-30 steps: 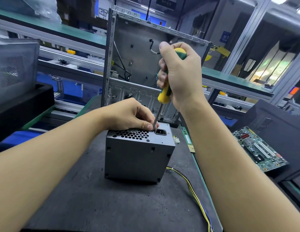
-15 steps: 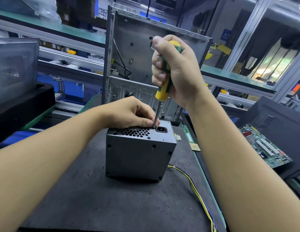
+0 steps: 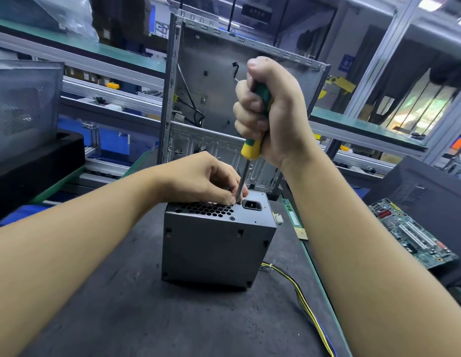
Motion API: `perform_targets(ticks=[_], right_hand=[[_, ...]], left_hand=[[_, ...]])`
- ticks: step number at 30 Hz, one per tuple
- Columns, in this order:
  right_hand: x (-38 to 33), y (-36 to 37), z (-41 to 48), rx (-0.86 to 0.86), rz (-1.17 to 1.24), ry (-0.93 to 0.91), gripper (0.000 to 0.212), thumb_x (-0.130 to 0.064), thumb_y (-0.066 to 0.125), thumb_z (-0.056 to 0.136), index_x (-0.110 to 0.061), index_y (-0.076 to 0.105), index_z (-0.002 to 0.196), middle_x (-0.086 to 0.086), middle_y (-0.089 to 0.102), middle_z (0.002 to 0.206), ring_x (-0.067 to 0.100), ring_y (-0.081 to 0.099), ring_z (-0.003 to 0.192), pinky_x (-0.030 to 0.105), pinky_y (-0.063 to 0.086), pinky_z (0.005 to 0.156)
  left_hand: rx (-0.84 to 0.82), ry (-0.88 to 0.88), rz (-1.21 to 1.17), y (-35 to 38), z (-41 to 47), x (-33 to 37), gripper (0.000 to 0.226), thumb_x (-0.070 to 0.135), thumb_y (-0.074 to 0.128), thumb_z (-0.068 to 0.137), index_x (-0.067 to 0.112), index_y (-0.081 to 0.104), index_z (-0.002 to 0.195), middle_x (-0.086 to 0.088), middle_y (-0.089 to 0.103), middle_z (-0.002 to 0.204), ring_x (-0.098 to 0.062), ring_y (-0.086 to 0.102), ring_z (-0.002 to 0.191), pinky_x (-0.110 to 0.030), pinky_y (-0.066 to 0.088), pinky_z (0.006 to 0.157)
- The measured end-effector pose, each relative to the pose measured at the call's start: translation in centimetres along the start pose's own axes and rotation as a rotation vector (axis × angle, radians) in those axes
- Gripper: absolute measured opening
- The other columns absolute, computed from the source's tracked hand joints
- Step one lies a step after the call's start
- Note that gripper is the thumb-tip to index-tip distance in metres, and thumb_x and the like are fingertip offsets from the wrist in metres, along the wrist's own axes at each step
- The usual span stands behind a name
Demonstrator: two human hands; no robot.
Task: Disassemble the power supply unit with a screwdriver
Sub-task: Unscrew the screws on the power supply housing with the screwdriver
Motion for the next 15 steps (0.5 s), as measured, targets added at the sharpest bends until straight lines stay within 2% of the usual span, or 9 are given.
perform_targets(ticks=[4,8,11,13,15], right_hand=[[-0.2,0.0,0.3,0.017,-0.085,0.008,0.028,-0.013,0.043,0.100,-0.015,0.035,0.074,0.001,0.032,0.057,0.012,0.020,0.042,0.021,0.018,0.044],[-0.3,-0.8,0.1,0.062,-0.071,0.017,0.028,-0.016,0.043,0.100,-0.017,0.035,0.073,-0.001,0.033,0.057,0.012,0.020,0.043,0.022,0.019,0.043],[-0.3,-1.3,0.0,0.094,-0.040,0.005,0.027,-0.017,0.043,0.100,-0.017,0.035,0.074,-0.003,0.033,0.056,0.011,0.021,0.042,0.021,0.020,0.042],[-0.2,-1.4,0.0,0.103,-0.028,-0.008,0.026,-0.017,0.043,0.099,-0.017,0.034,0.074,-0.003,0.033,0.056,0.011,0.021,0.042,0.021,0.020,0.042],[-0.2,-1.5,0.2,0.107,-0.030,-0.017,0.027,-0.016,0.044,0.099,-0.017,0.034,0.074,-0.003,0.034,0.056,0.012,0.021,0.043,0.022,0.019,0.043]], left_hand=[[0.005,-0.002,-0.066,-0.1,0.0,-0.2,0.021,0.002,0.076,0.085,0.020,0.077,0.075,0.000,0.077,0.101,-0.016,0.071,0.106,-0.031,0.054,0.096],[0.015,0.003,-0.022,0.0,0.1,0.0,0.004,0.016,0.077,0.086,0.017,0.080,0.085,0.000,0.076,0.102,-0.023,0.071,0.103,-0.039,0.051,0.100],[0.015,-0.004,0.004,-0.1,0.1,0.2,0.005,0.020,0.075,0.087,0.018,0.079,0.086,-0.002,0.076,0.102,-0.027,0.070,0.102,-0.048,0.051,0.100],[0.014,-0.008,0.016,-0.1,0.1,0.2,0.006,0.020,0.073,0.089,0.017,0.078,0.088,-0.008,0.076,0.103,-0.033,0.069,0.102,-0.053,0.051,0.097],[0.016,-0.015,0.018,0.0,0.1,0.1,0.008,0.022,0.071,0.092,0.017,0.077,0.091,-0.012,0.075,0.101,-0.035,0.070,0.093,-0.049,0.056,0.086]])
Point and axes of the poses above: each hand's wrist, its own z-axis towards the middle knuckle, its own y-axis out of the palm, x = y × z, the point moved 2 cm from there along z, towards the middle knuckle
